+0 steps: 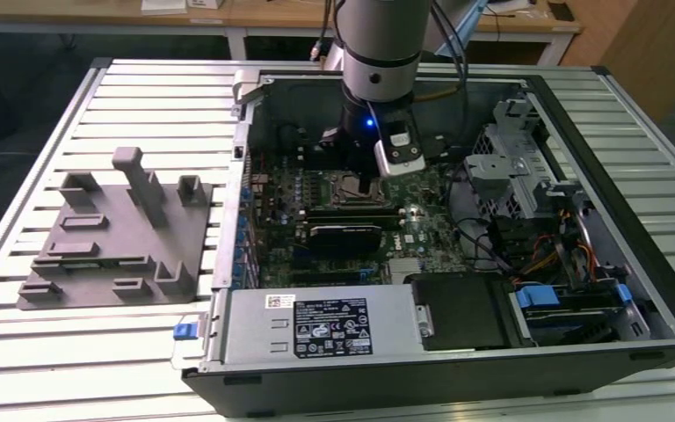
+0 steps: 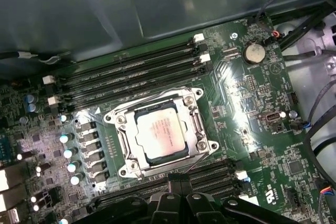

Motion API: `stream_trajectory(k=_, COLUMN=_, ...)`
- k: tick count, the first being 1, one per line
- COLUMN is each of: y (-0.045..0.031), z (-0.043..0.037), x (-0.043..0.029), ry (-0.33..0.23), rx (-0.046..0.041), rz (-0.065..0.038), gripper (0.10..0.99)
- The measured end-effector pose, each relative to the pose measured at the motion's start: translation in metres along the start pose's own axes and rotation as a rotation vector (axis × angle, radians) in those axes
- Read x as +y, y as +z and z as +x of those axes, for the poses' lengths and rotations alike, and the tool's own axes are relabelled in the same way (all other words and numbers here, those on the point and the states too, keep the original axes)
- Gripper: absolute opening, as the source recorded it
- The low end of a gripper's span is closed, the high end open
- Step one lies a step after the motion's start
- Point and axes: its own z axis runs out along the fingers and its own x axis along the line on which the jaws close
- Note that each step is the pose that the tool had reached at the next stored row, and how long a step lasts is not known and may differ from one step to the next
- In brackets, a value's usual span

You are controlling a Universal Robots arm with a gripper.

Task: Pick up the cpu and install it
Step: 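Install the second cpu locking lever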

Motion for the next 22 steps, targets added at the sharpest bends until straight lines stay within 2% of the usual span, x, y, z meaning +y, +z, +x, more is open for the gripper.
stream_trajectory(k=3, y=0.0018, z=0.0003, x=-0.0012, ry=-0.043, rx=0.0028, rz=-0.001, gripper=0.106)
stream_trajectory(k=6, y=0.0030, z=0.0022, x=-0.0021, ry=-0.059, rx=0.0038, rz=-0.001, gripper=0.106)
stream_trajectory(k=15, y=0.0103, z=0.0097, x=-0.0050, ry=-0.090, rx=0.0057, rz=-0.002, gripper=0.106)
stream_trajectory(k=22, y=0.0107, z=0.0099, x=-0.0064, ry=-0.094, rx=0.0060, rz=-0.002, gripper=0.106)
